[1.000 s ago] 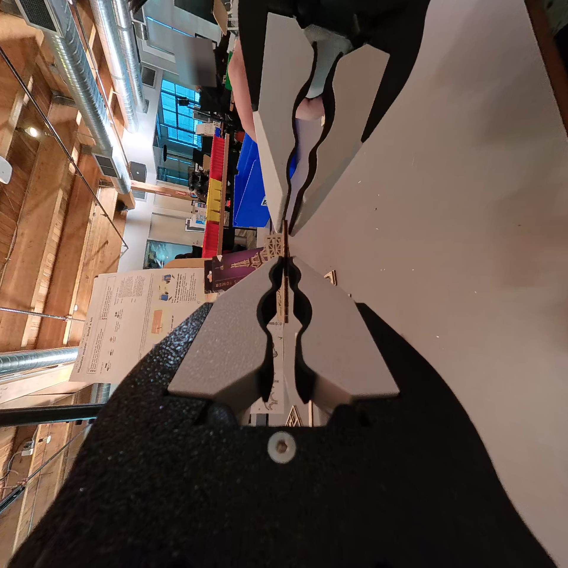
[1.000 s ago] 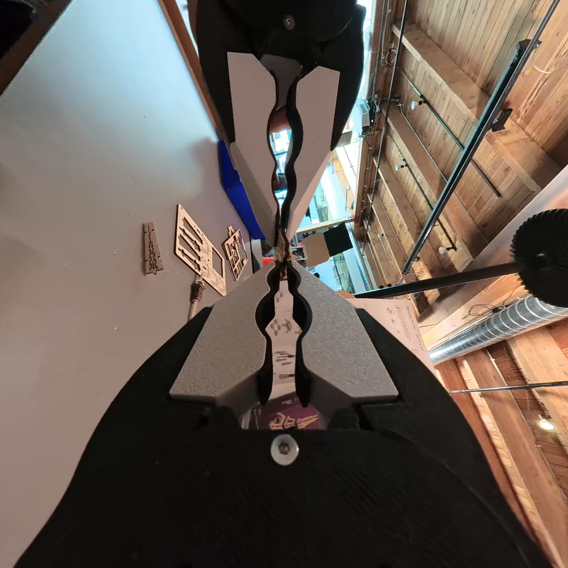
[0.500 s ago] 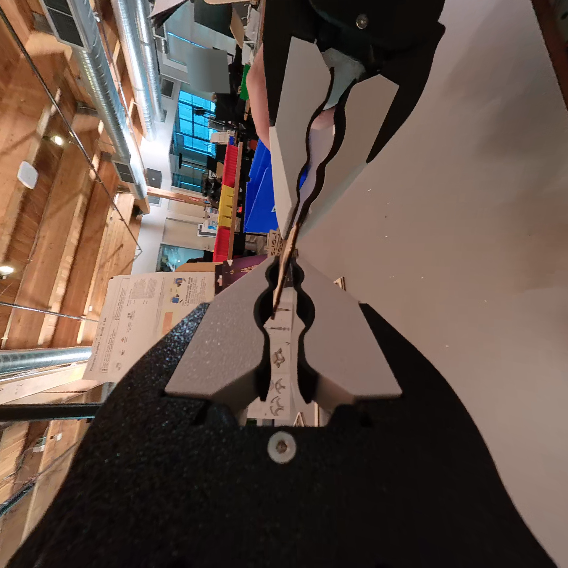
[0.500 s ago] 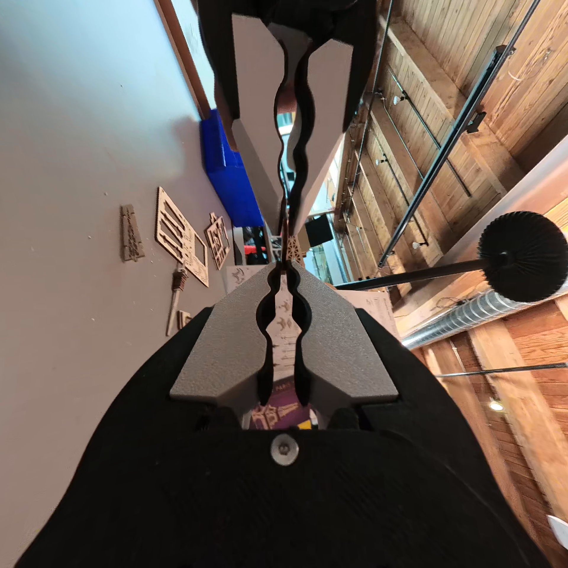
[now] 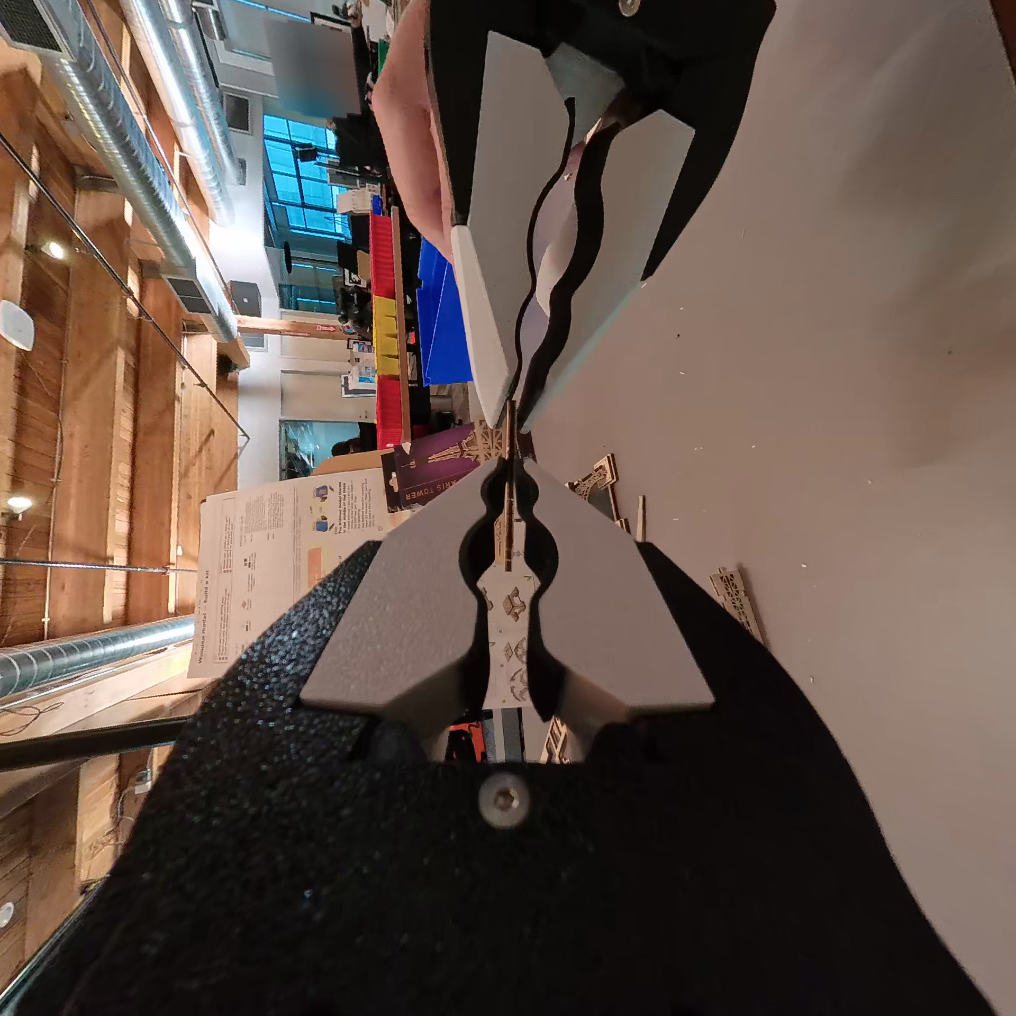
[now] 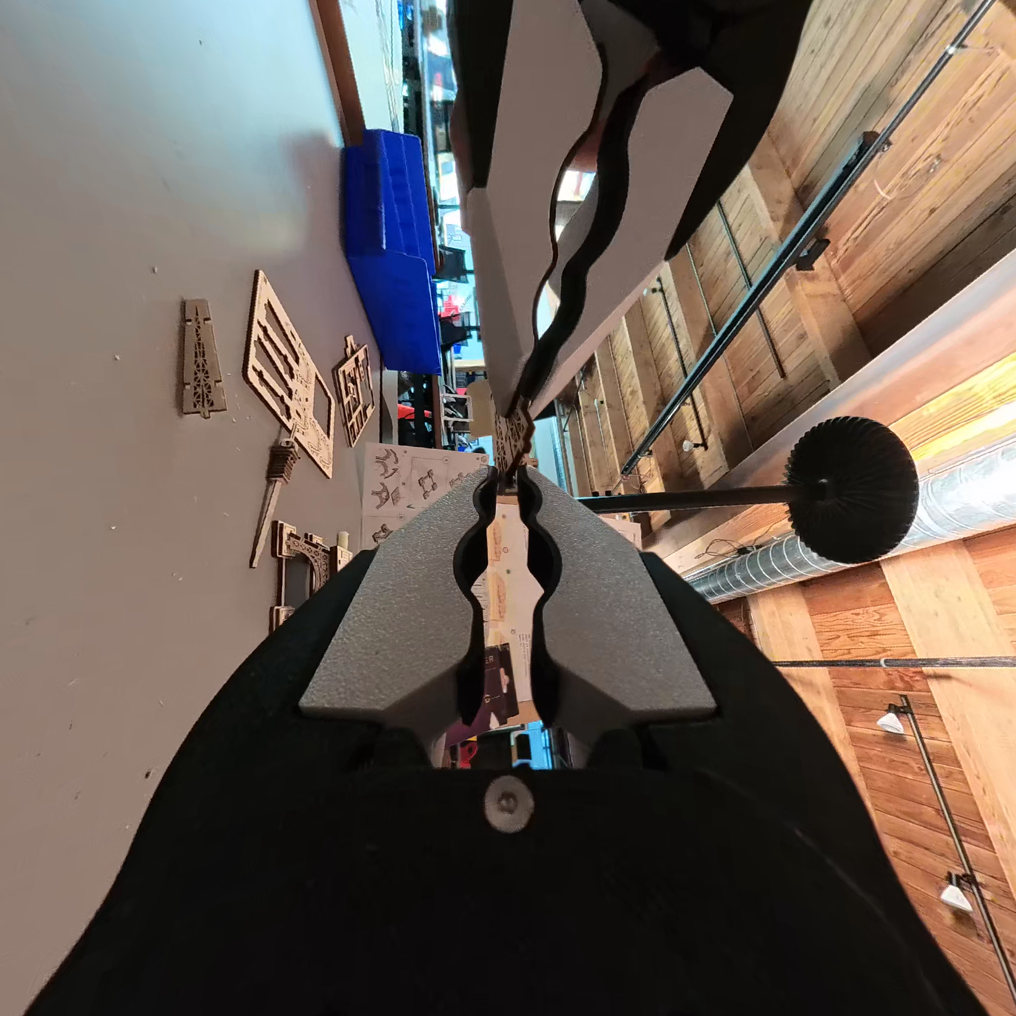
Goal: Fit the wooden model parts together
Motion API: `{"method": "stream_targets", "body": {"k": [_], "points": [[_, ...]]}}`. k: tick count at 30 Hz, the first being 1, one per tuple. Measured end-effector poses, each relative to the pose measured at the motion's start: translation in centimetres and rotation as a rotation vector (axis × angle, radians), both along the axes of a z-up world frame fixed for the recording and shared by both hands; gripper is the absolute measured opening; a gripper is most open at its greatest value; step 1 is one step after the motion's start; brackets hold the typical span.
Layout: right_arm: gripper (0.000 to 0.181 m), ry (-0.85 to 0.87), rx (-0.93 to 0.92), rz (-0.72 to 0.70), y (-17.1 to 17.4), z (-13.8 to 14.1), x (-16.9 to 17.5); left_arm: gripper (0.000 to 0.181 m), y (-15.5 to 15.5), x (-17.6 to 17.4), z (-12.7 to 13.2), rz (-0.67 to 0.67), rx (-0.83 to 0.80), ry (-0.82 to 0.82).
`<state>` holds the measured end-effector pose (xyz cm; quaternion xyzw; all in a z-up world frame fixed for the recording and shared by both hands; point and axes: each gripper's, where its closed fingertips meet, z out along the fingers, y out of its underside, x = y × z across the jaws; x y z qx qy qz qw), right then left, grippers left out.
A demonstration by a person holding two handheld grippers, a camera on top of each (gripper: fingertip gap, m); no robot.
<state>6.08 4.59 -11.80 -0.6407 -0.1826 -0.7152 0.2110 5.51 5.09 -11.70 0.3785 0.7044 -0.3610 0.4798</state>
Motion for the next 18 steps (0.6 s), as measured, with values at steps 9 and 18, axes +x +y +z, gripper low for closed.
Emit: {"method": "stream_targets", "body": {"k": [9,18], "points": [[0.002,-0.083,-0.068,-0.014,0.3,0.0,0.0,0.002,0.4,0.1,-0.4,-0.002,0.067,0.113],[0.001,-0.132,-0.156,-0.037,0.4,-0.7,0.3,0.002,0.6,0.4,-1.2,0.024,0.193,0.175]]}}
